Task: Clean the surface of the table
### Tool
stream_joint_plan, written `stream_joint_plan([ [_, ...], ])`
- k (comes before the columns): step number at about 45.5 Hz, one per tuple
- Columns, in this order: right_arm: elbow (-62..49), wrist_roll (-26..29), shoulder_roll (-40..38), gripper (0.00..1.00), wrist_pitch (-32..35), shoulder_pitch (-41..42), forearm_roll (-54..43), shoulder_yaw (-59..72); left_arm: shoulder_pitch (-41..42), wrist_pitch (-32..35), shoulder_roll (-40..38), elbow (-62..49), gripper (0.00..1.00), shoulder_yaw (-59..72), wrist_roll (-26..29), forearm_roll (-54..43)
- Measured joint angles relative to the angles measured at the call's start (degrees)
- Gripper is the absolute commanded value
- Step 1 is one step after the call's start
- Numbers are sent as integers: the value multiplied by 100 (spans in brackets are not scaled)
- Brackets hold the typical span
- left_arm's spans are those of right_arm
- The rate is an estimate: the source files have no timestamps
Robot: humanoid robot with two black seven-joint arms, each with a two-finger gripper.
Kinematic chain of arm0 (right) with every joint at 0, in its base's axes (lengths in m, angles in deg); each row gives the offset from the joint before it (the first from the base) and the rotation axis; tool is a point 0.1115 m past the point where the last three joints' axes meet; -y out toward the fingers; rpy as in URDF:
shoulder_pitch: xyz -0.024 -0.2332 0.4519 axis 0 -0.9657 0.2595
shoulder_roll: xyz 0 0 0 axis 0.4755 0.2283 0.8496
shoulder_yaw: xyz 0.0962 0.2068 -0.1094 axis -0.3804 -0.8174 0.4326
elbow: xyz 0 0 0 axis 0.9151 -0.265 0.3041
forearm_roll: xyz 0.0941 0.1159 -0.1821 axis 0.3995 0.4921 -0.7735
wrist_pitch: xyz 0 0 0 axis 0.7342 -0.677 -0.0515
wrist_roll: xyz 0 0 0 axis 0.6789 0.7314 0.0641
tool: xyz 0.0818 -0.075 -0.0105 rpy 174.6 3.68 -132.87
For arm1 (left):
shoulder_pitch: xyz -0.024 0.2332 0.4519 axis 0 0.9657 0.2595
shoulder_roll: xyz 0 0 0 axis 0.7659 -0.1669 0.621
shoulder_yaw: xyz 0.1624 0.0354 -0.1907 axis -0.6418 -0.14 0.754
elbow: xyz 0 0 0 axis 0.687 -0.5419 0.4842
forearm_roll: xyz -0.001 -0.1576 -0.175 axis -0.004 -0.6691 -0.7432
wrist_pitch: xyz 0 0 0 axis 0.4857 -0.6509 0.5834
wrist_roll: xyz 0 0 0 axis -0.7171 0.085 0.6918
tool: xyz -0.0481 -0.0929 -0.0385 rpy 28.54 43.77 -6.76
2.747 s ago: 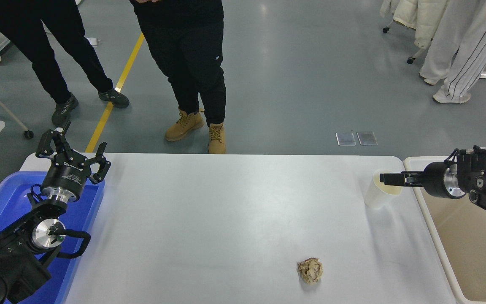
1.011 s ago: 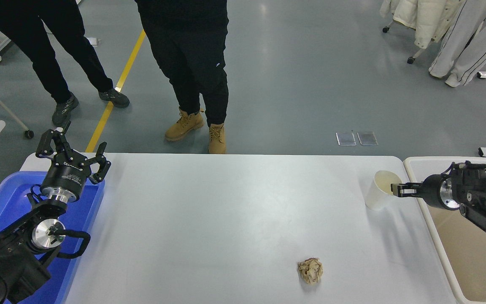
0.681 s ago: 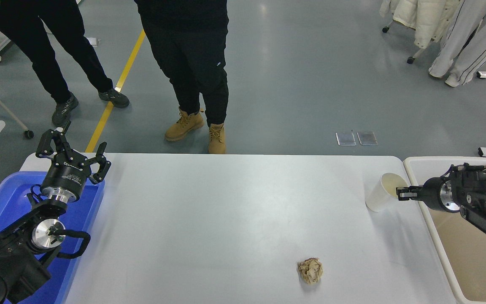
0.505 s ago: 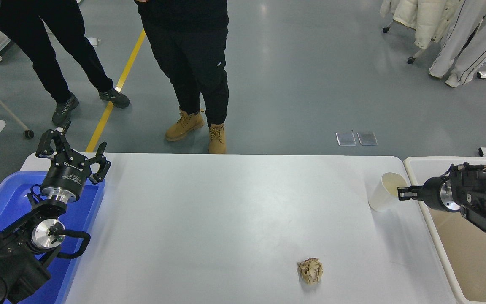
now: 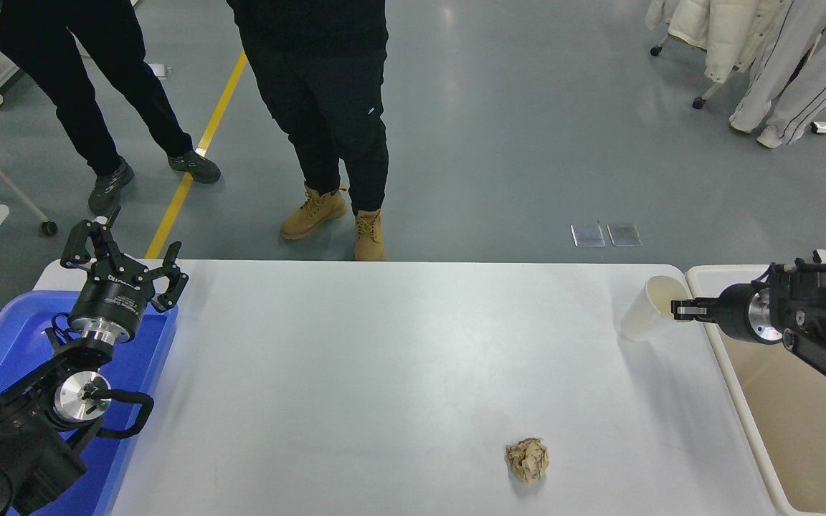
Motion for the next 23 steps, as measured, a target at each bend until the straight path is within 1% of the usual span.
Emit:
stream_joint_plan([
  [11,696,-148,-651,0,150,705,314,-12,0,0,0,-1,100,0,0,-1],
  [23,974,-297,-1149,0,461,1219,427,-139,0,0,-1,-1,100,0,0,-1],
])
